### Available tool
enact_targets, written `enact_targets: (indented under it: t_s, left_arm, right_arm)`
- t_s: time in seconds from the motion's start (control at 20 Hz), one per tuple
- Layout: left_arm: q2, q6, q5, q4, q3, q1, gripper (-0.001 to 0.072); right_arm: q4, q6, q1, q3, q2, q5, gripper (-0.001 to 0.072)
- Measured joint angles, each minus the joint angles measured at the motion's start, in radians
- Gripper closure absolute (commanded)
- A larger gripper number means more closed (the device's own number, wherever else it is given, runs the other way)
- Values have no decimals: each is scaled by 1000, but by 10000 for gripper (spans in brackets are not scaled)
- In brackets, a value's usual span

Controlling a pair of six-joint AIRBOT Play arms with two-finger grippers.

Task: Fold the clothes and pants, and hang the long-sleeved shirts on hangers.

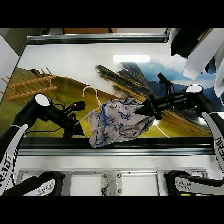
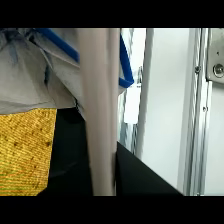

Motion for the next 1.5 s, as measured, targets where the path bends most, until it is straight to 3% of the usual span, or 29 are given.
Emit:
enact_targets:
  t_s: [0.35, 0.4, 0.45, 0.5, 1.05, 1.5]
  left_arm:
    - [0, -21, 0, 7, 0, 0, 689]
    - [0, -34, -2, 11, 0, 0, 626]
    - [0, -57, 3, 12, 0, 0, 390]
    - [0, -77, 20, -3, 2, -1, 318]
    - [0, -306, 29, 29, 1, 32, 319]
    - [0, -366, 27, 1, 32, 169, 320]
  right_arm:
    - [0, 3, 0, 0, 0, -4, 701]
    - [0, 3, 0, 0, 0, -4, 702]
    - [0, 5, 0, 0, 0, -3, 702]
    - [1, 10, 2, -1, 0, -8, 702]
    - [0, 3, 0, -1, 0, -4, 705]
    - [-9, 7, 0, -1, -1, -7, 706]
